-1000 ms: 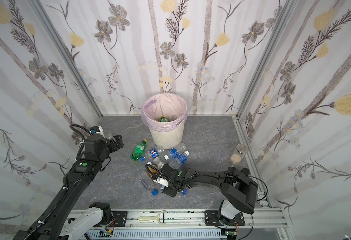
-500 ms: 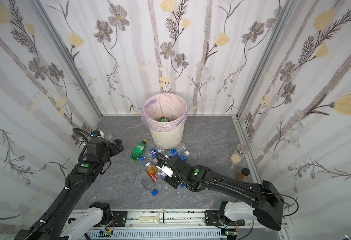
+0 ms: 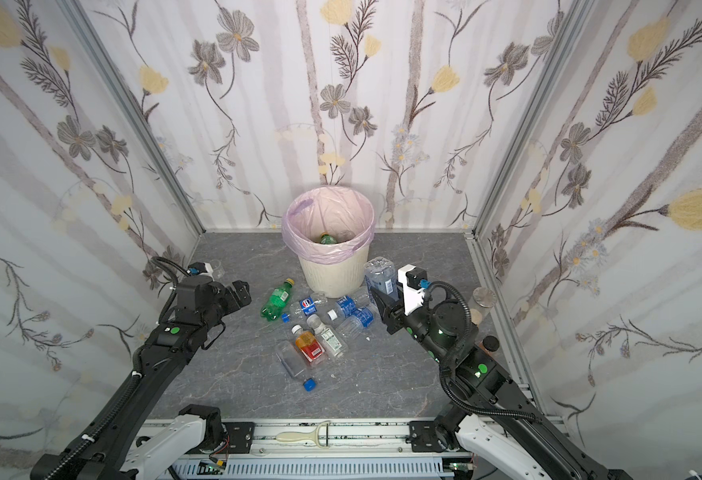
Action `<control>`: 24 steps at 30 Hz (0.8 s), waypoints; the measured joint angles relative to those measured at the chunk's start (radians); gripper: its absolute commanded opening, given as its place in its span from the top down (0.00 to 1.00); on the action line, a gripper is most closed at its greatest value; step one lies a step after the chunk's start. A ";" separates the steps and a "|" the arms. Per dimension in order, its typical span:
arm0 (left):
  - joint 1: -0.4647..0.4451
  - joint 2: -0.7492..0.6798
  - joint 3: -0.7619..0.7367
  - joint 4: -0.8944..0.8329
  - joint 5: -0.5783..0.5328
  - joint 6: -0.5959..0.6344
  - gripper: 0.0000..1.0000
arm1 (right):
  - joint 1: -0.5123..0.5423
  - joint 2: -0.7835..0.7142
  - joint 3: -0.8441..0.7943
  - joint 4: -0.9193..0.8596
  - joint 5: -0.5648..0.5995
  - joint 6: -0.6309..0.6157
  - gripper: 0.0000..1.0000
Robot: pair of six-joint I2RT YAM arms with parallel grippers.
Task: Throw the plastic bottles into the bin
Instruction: 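Lift the light-blue-labelled bottle with the right gripper over the bin and release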
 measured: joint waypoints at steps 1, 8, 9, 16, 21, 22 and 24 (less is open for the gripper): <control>0.000 0.003 0.000 0.000 0.001 -0.003 0.00 | -0.013 0.010 0.021 0.015 0.000 -0.005 0.66; 0.000 -0.014 0.000 -0.002 0.000 -0.019 0.00 | -0.102 0.401 0.446 0.025 -0.075 -0.008 0.53; 0.000 -0.018 0.000 -0.001 0.000 -0.022 0.00 | -0.111 0.487 0.541 0.018 -0.093 -0.005 0.44; 0.000 -0.031 0.000 -0.002 0.024 -0.026 0.00 | -0.147 1.048 1.148 -0.233 -0.157 0.030 0.09; 0.000 -0.065 0.000 -0.002 0.055 -0.023 0.00 | -0.145 0.932 0.971 -0.257 -0.168 0.036 0.01; 0.000 -0.074 0.000 -0.002 0.058 -0.016 0.00 | -0.146 0.885 0.913 -0.243 -0.167 0.036 0.00; 0.000 -0.084 0.000 -0.001 0.065 0.002 0.00 | -0.148 0.802 0.812 -0.204 -0.167 0.035 0.00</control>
